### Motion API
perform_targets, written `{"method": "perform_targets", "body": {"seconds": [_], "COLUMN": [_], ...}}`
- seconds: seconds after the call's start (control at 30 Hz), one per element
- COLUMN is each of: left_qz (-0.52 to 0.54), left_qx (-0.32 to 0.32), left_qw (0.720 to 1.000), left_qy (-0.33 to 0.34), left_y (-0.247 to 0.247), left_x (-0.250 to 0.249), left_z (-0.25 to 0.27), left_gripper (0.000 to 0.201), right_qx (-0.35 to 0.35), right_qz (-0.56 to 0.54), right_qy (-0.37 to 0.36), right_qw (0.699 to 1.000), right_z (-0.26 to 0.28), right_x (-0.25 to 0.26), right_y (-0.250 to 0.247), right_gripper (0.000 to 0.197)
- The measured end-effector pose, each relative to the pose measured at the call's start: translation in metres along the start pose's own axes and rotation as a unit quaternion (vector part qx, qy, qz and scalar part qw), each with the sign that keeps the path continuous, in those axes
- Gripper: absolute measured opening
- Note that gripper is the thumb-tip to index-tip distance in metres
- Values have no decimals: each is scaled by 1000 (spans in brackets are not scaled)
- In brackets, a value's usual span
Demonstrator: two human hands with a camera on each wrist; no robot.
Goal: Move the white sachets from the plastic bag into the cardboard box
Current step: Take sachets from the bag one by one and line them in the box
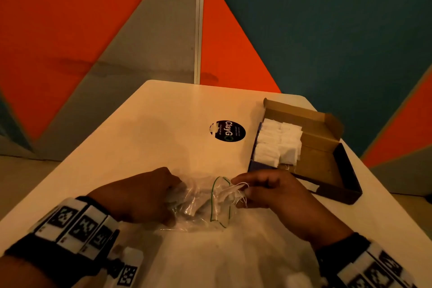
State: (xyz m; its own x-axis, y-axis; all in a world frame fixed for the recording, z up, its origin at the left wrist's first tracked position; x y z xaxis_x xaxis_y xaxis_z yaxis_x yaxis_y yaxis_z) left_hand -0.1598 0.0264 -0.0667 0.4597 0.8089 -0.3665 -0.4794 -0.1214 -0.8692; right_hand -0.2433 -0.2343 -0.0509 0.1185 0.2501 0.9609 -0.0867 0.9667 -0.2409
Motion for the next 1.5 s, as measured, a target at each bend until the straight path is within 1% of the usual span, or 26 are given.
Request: {"method": "perform_targets", "body": {"seconds": [0.03, 0.07, 0.1, 0.17, 0.23, 0.33, 0.4, 0.47, 0.5, 0.7, 0.83, 0.93, 0.97, 1.07, 1.1, 1.13, 1.2, 1.27, 1.33, 1.37, 1.4, 1.43, 1.47, 1.5], "left_qz": [2, 9, 11, 2, 2, -8, -4, -9, -13, -7, 10, -4, -10, -20, -22, -25, -33, -41, -31, -19, -3, 19, 51, 104], "left_qx": [-1, -2, -3, -7, -12, -9, -10, -11, -11, -13, -11, -13, -14, -7, 2, 6, 7, 9, 14, 9, -12, -54, -112, -167], "left_qw": [1000, 1000, 1000, 1000, 1000, 1000, 1000, 1000, 1000, 1000, 1000, 1000, 1000, 1000, 1000, 999, 999, 999, 999, 1000, 1000, 998, 991, 976], "left_qy": [-8, -10, -9, -7, -4, -8, -8, -14, -17, -12, -3, -18, -22, -19, -20, -23, -28, -26, -19, -8, 10, 33, 60, 89], "left_y": [1, 1, 0, -1, -2, -2, -3, -2, -2, -2, -3, -1, -1, -1, -2, -2, -3, -3, -9, -13, -19, -25, -31, -35], "left_x": [2, 2, 1, -2, -2, -4, -8, -9, -10, -8, -10, -8, -8, -6, -7, -7, -10, -11, -15, -19, -25, -31, -39, -49], "left_z": [0, 0, 0, 2, 3, 4, 5, 5, 5, 5, 5, 4, 4, 5, 6, 6, 7, 6, 9, 13, 17, 22, 26, 29], "left_gripper": [32, 30, 30, 29, 30, 39, 39, 53, 56, 55, 39, 54, 56, 53, 49, 46, 47, 62, 79, 82, 80, 77, 73, 69], "right_qx": [4, -4, -21, -51, -65, -64, -63, -69, -75, -115, -128, -112, -109, -117, -128, -143, -180, -201, -202, -201, -202, -201, -198, -195], "right_qz": [-1, 19, 67, 190, 263, 285, 288, 313, 330, 417, 492, 541, 556, 588, 585, 570, 509, 419, 323, 274, 223, 171, 123, 83], "right_qy": [2, 3, 0, -17, -36, -49, -50, -49, -50, -87, -79, -94, -96, -89, -86, -82, -73, -81, -102, -113, -121, -125, -123, -118], "right_qw": [1000, 1000, 998, 980, 962, 955, 954, 946, 940, 897, 857, 828, 819, 795, 796, 805, 839, 882, 919, 934, 946, 956, 965, 970], "right_z": [1, 1, 0, -3, -3, -1, 0, 1, 1, 6, 9, 14, 16, 20, 20, 19, 18, 18, 21, 23, 25, 25, 25, 26], "right_x": [1, 1, -1, -3, -3, -2, 0, 2, 3, 15, 28, 41, 46, 55, 57, 59, 60, 59, 58, 58, 58, 58, 57, 56], "right_y": [-1, -3, -4, -6, -5, -3, -2, -1, 0, -1, -2, -5, -7, -15, -18, -21, -27, -31, -33, -33, -33, -31, -30, -27], "right_gripper": [30, 32, 33, 39, 43, 34, 32, 31, 29, 21, 22, 26, 27, 30, 30, 29, 26, 21, 19, 20, 21, 21, 21, 20]}}
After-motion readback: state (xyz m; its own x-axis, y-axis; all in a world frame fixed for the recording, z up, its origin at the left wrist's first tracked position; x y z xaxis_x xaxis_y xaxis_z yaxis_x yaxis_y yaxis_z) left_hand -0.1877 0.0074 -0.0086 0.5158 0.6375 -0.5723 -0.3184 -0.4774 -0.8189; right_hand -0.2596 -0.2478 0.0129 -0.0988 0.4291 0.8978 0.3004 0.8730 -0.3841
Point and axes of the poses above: each hand's wrist, its own z-axis away from the middle knuckle, its own y-axis out of the palm, x = y × z, the point moved 1 cm from there along -z, towards the middle knuckle, and after that the axes turned 3 degrees about y, right-handed, at the moved point
